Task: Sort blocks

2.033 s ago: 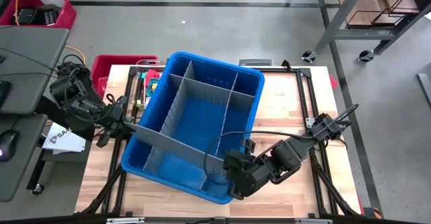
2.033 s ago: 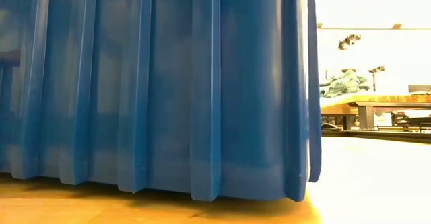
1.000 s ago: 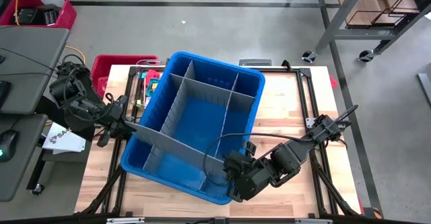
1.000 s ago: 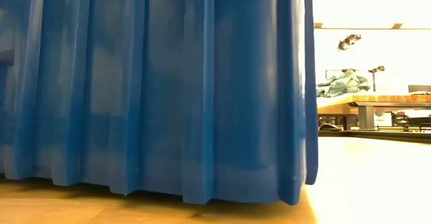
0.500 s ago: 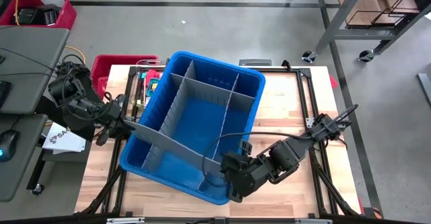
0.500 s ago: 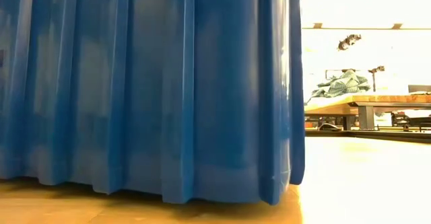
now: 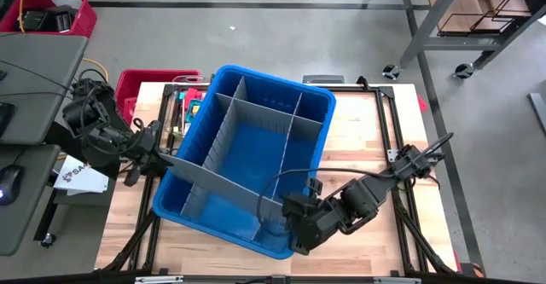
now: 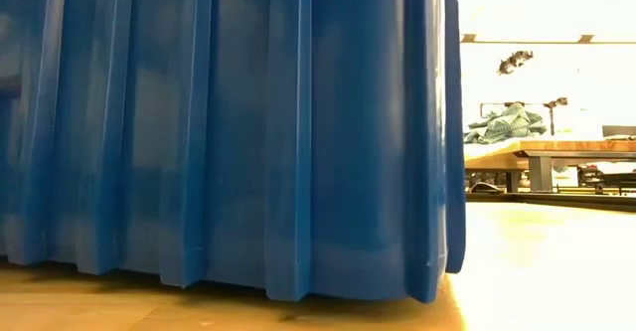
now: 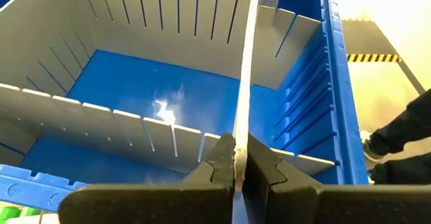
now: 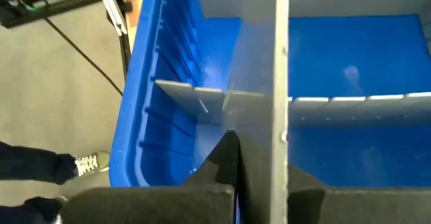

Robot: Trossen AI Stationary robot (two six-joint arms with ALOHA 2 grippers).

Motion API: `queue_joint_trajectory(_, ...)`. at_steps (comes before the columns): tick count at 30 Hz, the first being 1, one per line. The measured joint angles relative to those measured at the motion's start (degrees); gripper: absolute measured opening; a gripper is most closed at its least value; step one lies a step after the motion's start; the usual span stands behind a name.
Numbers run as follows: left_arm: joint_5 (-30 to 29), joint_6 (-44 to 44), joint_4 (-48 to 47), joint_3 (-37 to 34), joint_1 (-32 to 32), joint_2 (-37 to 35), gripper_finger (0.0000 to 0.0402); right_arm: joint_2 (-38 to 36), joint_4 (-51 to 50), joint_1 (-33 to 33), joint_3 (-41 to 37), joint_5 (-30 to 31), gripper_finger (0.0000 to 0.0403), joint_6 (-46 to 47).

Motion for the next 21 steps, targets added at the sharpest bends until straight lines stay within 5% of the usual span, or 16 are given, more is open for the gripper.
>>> queue_joint_trajectory(13, 0.1, 0.1, 0.5, -0.1, 0.0, 1.1, 0.0001, 2.9, -0.8, 1.7, 0.0, -1.1, 0.0, 2.2)
queue_joint_trajectory(21, 11.6, -0.2, 0.7, -4.0, 0.1, 6.6, 0.0001, 2.4, -3.0, 1.6, -0.1, -3.0, 0.0, 1.8)
